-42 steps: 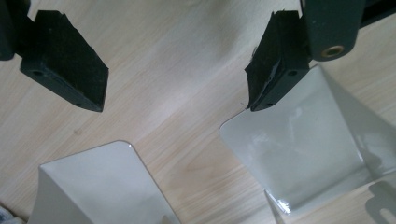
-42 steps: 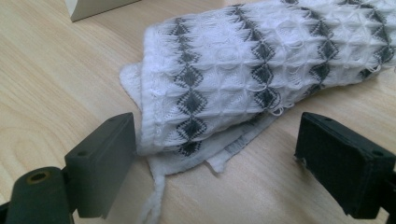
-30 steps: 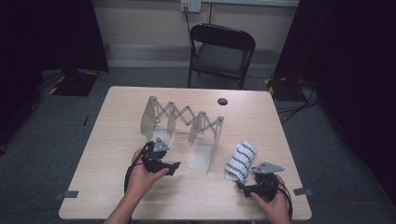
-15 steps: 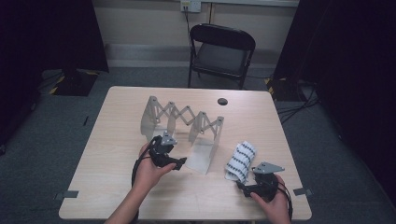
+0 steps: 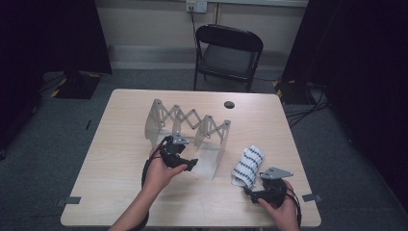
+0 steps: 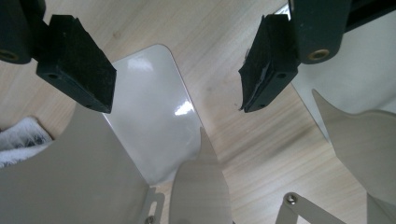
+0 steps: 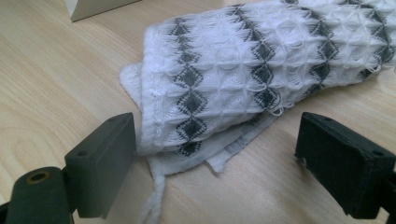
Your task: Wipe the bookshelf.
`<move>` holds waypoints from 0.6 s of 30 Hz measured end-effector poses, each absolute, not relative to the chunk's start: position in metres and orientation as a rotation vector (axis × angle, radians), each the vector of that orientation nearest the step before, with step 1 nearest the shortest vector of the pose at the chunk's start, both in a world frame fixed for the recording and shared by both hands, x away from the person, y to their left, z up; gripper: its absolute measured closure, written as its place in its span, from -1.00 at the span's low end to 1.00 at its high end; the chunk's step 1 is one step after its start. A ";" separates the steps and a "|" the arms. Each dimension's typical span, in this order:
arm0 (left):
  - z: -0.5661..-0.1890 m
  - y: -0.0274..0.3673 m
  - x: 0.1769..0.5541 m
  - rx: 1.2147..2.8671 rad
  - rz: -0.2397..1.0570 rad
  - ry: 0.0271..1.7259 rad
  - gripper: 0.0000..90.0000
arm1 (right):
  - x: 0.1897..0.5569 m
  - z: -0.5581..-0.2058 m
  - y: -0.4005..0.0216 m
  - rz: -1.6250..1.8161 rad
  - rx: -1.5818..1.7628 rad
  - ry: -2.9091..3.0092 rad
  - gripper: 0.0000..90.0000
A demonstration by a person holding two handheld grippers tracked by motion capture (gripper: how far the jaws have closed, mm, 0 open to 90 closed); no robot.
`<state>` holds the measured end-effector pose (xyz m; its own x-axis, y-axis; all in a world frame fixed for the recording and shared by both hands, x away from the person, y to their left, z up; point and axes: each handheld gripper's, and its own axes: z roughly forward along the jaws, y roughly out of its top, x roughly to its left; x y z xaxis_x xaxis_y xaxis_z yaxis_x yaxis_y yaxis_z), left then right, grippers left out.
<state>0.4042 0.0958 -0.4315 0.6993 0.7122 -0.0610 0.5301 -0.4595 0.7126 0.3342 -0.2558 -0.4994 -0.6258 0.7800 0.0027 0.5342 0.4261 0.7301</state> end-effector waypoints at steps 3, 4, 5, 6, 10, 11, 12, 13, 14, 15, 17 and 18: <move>-0.430 0.095 0.407 2.163 0.315 0.953 -0.37 | 0.334 -0.499 -0.256 1.020 1.128 2.348 -0.74; -0.429 0.095 0.408 2.172 0.323 0.952 -0.36 | 0.334 -0.499 -0.256 1.020 1.128 2.348 -0.74; -0.428 0.094 0.409 2.174 0.322 0.953 -0.35 | 0.334 -0.499 -0.256 1.020 1.128 2.348 -0.74; -0.428 0.093 0.409 2.169 0.321 0.956 -0.34 | 0.334 -0.499 -0.256 1.020 1.128 2.348 -0.74; -0.426 0.089 0.412 2.174 0.330 0.959 -0.31 | 0.334 -0.499 -0.256 1.020 1.129 2.348 -0.74; -0.426 0.088 0.413 2.172 0.329 0.959 -0.30 | 0.334 -0.499 -0.256 1.020 1.128 2.348 -0.74; -0.426 0.087 0.413 2.172 0.330 0.959 -0.29 | 0.334 -0.499 -0.256 1.020 1.128 2.348 -0.74; -0.426 0.086 0.414 2.176 0.332 0.957 -0.28 | 0.334 -0.499 -0.256 1.020 1.128 2.348 -0.74; -0.425 0.085 0.415 2.177 0.331 0.957 -0.25 | 0.334 -0.499 -0.256 1.020 1.129 2.348 -0.74; -0.425 0.083 0.416 2.166 0.329 0.963 -0.21 | 0.334 -0.499 -0.256 1.020 1.129 2.348 -0.74; -0.424 0.082 0.418 2.165 0.335 0.969 -0.19 | 0.334 -0.499 -0.256 1.020 1.128 2.348 -0.74; -0.423 0.080 0.419 2.169 0.334 0.971 -0.18 | 0.334 -0.499 -0.256 1.020 1.128 2.348 -0.74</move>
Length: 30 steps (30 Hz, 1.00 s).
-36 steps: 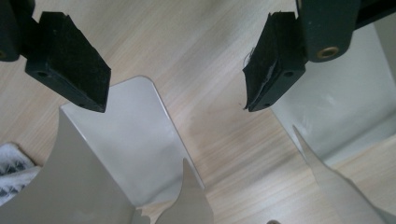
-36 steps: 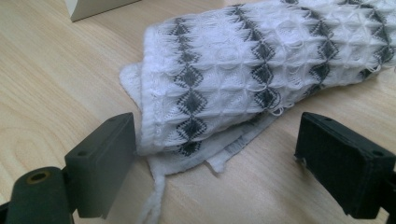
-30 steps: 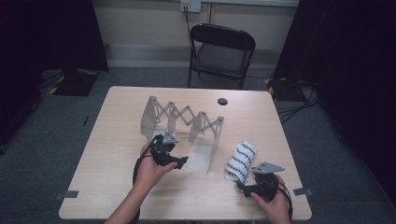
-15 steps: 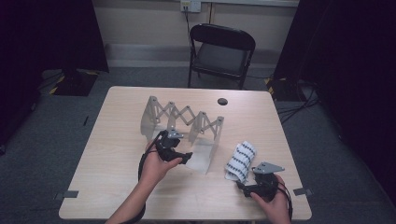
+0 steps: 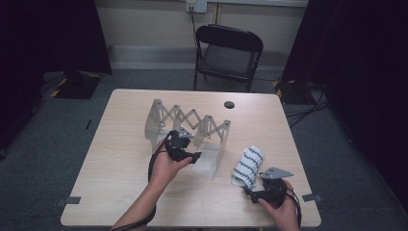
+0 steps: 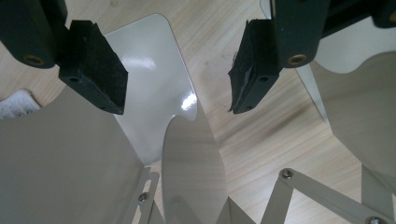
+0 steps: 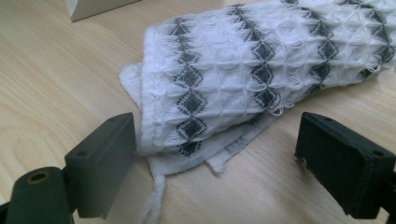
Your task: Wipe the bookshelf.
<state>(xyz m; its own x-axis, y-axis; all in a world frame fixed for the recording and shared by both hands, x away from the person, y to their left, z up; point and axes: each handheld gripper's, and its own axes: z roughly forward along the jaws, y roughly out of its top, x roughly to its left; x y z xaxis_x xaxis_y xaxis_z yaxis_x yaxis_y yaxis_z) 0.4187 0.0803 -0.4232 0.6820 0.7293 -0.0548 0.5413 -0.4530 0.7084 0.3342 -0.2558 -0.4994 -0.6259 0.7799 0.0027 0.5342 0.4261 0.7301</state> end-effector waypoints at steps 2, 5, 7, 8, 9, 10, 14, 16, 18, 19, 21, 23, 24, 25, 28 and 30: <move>-0.422 0.079 0.420 2.164 0.341 0.964 -0.16 | 0.334 -0.499 -0.256 1.020 1.128 2.348 -0.74; -0.420 0.076 0.422 2.181 0.347 0.956 -0.11 | 0.334 -0.499 -0.256 1.020 1.128 2.348 -0.74; -0.418 0.075 0.424 2.176 0.348 0.963 -0.09 | 0.334 -0.499 -0.256 1.020 1.128 2.348 -0.74; -0.417 0.074 0.424 2.172 0.355 0.969 -0.05 | 0.334 -0.499 -0.256 1.020 1.128 2.349 -0.74; -0.417 0.072 0.425 2.172 0.351 0.974 -0.02 | 0.334 -0.499 -0.256 1.020 1.128 2.349 -0.74; -0.417 0.071 0.426 2.176 0.353 0.970 -0.02 | 0.334 -0.499 -0.256 1.020 1.129 2.348 -0.74; -0.417 0.068 0.430 2.187 0.349 0.973 0.03 | 0.334 -0.499 -0.256 1.021 1.128 2.349 -0.74; -0.418 0.067 0.432 2.207 0.358 0.973 0.08 | 0.334 -0.499 -0.256 1.021 1.128 2.349 -0.74; -0.417 0.067 0.433 2.199 0.351 0.990 0.14 | 0.334 -0.499 -0.256 1.021 1.128 2.349 -0.74; -0.417 0.067 0.433 2.199 0.351 0.990 0.17 | 0.334 -0.499 -0.256 1.021 1.128 2.349 -0.74; -0.419 0.065 0.437 2.193 0.356 0.999 0.25 | 0.334 -0.499 -0.256 1.020 1.128 2.349 -0.74; -0.420 0.064 0.439 2.197 0.356 1.009 0.30 | 0.334 -0.499 -0.256 1.020 1.127 2.349 -0.74; -0.421 0.063 0.440 2.196 0.359 1.017 0.32 | 0.335 -0.499 -0.256 1.020 1.127 2.349 -0.74; -0.422 0.062 0.441 2.192 0.368 1.030 0.34 | 0.335 -0.499 -0.256 1.021 1.127 2.350 -0.74; -0.422 0.060 0.443 2.192 0.347 1.060 0.46 | 0.335 -0.499 -0.256 1.021 1.127 2.350 -0.74; -0.422 0.059 0.443 2.203 0.361 1.064 0.53 | 0.335 -0.499 -0.256 1.020 1.126 2.350 -0.74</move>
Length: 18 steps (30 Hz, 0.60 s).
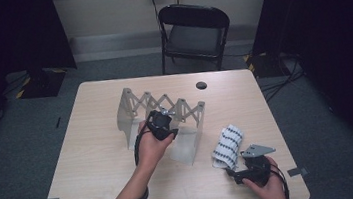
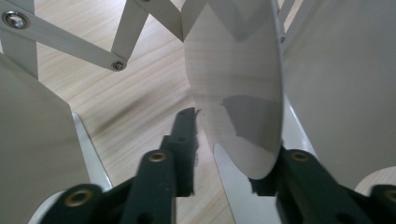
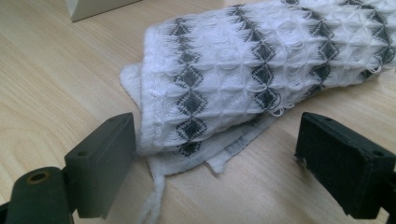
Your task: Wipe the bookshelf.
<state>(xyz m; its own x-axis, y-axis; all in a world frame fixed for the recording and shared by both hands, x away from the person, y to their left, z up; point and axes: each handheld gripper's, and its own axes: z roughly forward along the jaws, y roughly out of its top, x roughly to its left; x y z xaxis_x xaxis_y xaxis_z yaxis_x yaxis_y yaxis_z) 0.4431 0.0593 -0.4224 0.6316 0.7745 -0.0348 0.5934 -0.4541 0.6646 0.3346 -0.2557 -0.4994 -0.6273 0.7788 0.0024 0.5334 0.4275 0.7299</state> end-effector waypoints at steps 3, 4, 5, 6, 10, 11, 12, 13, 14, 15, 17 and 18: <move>-0.425 0.060 0.444 2.212 0.372 1.089 0.67 | 0.335 -0.499 -0.256 1.020 1.126 2.350 -0.74; -0.426 0.060 0.445 2.205 0.360 1.092 0.72 | 0.335 -0.499 -0.256 1.020 1.126 2.350 -0.74; -0.426 0.060 0.445 2.202 0.368 1.093 0.77 | 0.335 -0.499 -0.256 1.020 1.126 2.350 -0.74; -0.426 0.060 0.444 2.207 0.373 1.091 0.83 | 0.335 -0.499 -0.256 1.021 1.126 2.350 -0.74; -0.423 0.059 0.444 2.230 0.403 1.103 0.92 | 0.335 -0.499 -0.256 1.021 1.126 2.349 -0.74; -0.423 0.059 0.444 2.223 0.405 1.112 0.94 | 0.335 -0.499 -0.256 1.021 1.126 2.349 -0.74; -0.423 0.061 0.444 2.220 0.408 1.124 0.96 | 0.335 -0.499 -0.256 1.021 1.126 2.349 -0.74; -0.423 0.062 0.444 2.208 0.407 1.135 0.98 | 0.335 -0.499 -0.256 1.021 1.126 2.349 -0.74; -0.423 0.062 0.443 2.209 0.414 1.136 0.99 | 0.335 -0.499 -0.256 1.021 1.126 2.349 -0.74; -0.423 0.062 0.443 2.209 0.414 1.136 0.99 | 0.335 -0.499 -0.256 1.021 1.126 2.349 -0.74; -0.423 0.063 0.441 2.211 0.420 1.130 0.99 | 0.335 -0.499 -0.256 1.021 1.127 2.349 -0.74; -0.423 0.063 0.441 2.211 0.420 1.130 1.00 | 0.335 -0.499 -0.256 1.021 1.127 2.349 -0.74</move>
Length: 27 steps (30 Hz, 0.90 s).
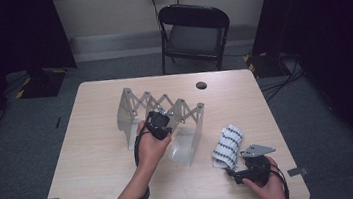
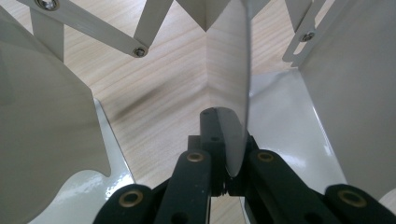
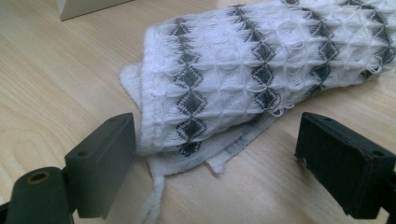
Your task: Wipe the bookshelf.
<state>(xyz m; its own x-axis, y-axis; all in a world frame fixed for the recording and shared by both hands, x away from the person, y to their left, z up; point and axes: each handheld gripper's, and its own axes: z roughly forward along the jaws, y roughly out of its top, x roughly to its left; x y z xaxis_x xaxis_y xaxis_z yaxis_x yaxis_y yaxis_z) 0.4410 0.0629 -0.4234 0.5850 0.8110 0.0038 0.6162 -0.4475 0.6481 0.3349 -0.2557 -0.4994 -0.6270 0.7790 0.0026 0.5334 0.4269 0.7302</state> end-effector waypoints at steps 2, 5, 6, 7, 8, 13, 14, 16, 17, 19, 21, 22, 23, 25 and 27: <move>-0.423 0.065 0.437 2.217 0.416 1.119 0.99 | 0.335 -0.499 -0.256 1.020 1.126 2.349 -0.74; -0.423 0.070 0.433 2.214 0.401 1.119 1.00 | 0.335 -0.499 -0.256 1.020 1.126 2.349 -0.74; -0.423 0.070 0.433 2.214 0.401 1.119 1.00 | 0.335 -0.499 -0.256 1.020 1.126 2.349 -0.74; -0.423 0.073 0.432 2.215 0.392 1.115 1.00 | 0.335 -0.499 -0.256 1.020 1.126 2.349 -0.74; -0.424 0.076 0.428 2.209 0.388 1.113 1.00 | 0.335 -0.499 -0.256 1.020 1.126 2.349 -0.74; -0.423 0.080 0.426 2.215 0.377 1.092 1.00 | 0.335 -0.499 -0.256 1.021 1.126 2.349 -0.74; -0.423 0.080 0.426 2.199 0.378 1.094 0.96 | 0.335 -0.499 -0.256 1.021 1.126 2.349 -0.74; -0.422 0.079 0.427 2.208 0.375 1.087 0.89 | 0.335 -0.499 -0.256 1.021 1.126 2.349 -0.74; -0.422 0.078 0.427 2.199 0.371 1.089 0.83 | 0.335 -0.499 -0.256 1.021 1.126 2.349 -0.74; -0.419 0.076 0.430 2.182 0.356 1.090 0.74 | 0.335 -0.499 -0.256 1.021 1.126 2.349 -0.74; -0.415 0.071 0.433 2.186 0.347 1.086 0.71 | 0.335 -0.499 -0.256 1.021 1.126 2.349 -0.74; -0.415 0.071 0.433 2.186 0.347 1.086 0.70 | 0.335 -0.499 -0.256 1.021 1.126 2.349 -0.74; -0.413 0.068 0.436 2.197 0.355 1.089 0.69 | 0.335 -0.499 -0.256 1.021 1.126 2.349 -0.74; -0.413 0.066 0.437 2.187 0.344 1.098 0.70 | 0.335 -0.499 -0.256 1.021 1.126 2.349 -0.74; -0.414 0.062 0.441 2.206 0.354 1.093 0.74 | 0.335 -0.499 -0.256 1.020 1.126 2.350 -0.74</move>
